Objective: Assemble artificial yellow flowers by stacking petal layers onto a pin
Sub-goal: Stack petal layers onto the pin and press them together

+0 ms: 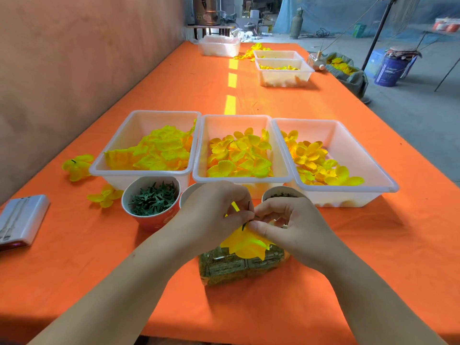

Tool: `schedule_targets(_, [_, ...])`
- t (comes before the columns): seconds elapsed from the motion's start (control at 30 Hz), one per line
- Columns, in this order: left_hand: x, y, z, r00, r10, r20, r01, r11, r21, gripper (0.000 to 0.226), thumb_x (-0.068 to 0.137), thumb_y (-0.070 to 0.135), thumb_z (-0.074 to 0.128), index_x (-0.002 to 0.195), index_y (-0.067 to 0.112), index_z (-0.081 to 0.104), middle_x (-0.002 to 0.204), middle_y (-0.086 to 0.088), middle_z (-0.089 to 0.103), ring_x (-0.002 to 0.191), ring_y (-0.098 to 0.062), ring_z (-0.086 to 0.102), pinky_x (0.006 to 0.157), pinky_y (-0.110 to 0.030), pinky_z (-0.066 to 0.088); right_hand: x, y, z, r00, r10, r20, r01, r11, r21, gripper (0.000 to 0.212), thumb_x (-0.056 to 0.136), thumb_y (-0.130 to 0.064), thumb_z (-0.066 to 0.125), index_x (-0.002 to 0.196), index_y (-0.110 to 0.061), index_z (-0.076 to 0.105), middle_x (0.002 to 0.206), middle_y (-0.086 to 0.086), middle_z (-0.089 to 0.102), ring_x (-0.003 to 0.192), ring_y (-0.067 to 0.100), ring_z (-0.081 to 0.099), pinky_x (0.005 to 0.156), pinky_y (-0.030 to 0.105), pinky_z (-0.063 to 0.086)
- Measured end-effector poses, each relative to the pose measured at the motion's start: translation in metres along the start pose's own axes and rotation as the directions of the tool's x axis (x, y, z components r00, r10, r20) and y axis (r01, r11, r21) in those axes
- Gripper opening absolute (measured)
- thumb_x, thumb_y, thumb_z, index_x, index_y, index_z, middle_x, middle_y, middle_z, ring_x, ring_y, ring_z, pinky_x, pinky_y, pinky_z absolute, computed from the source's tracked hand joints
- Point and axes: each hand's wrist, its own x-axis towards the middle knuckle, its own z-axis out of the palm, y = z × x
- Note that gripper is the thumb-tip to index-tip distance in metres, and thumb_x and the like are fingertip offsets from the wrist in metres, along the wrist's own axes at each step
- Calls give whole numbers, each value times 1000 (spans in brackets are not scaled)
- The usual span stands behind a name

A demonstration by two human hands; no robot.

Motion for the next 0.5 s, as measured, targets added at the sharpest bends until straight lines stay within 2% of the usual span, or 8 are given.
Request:
schedule_targets(0.13, [-1, -2, -2, 1000, -6, 21, 8, 996, -92, 13, 88, 31, 72, 78, 33, 63, 87, 11, 65, 74, -9, 60, 80, -41, 51, -2, 1, -2, 1000, 3, 0, -3, 1000, -9, 8, 78, -33, 78, 81, -40, 77, 77, -20, 68, 81, 2, 66, 73, 30, 45])
schedule_targets(0.3, [0, -6, -4, 997, -25, 69, 41, 968, -248, 11, 81, 33, 78, 79, 29, 69, 91, 5, 69, 75, -16, 66, 80, -45, 54, -2, 0, -3, 999, -33, -4, 32, 997, -72, 7, 81, -30, 81, 81, -35, 77, 75, -24, 64, 79, 1, 64, 69, 19, 38])
schedule_targets(0.37, [-2, -9, -2, 998, -37, 54, 50, 960, -275, 11, 78, 35, 79, 78, 27, 72, 83, 4, 70, 70, -12, 63, 72, -38, 52, -2, 0, -3, 1000, -17, -7, 17, 998, -68, 7, 80, -29, 83, 82, -33, 77, 76, -26, 63, 79, -1, 64, 69, 19, 38])
schedule_targets(0.43, [-3, -14, 1, 997, -56, 45, 68, 937, -344, 6, 81, 24, 81, 79, 23, 75, 68, 12, 65, 60, -5, 58, 58, -26, 44, -2, 0, -2, 1000, 4, -6, -4, 998, -56, 10, 79, -27, 83, 84, -32, 77, 79, -26, 65, 81, -1, 66, 71, 24, 43])
schedule_targets(0.5, [-4, -18, 1, 995, -66, 69, 89, 903, -420, 4, 82, 14, 80, 81, 16, 77, 60, 17, 59, 53, -1, 52, 53, -14, 37, -1, 0, -2, 1000, 24, 1, -24, 999, -31, 14, 78, -24, 84, 84, -35, 76, 81, -24, 68, 82, 0, 68, 77, 30, 49])
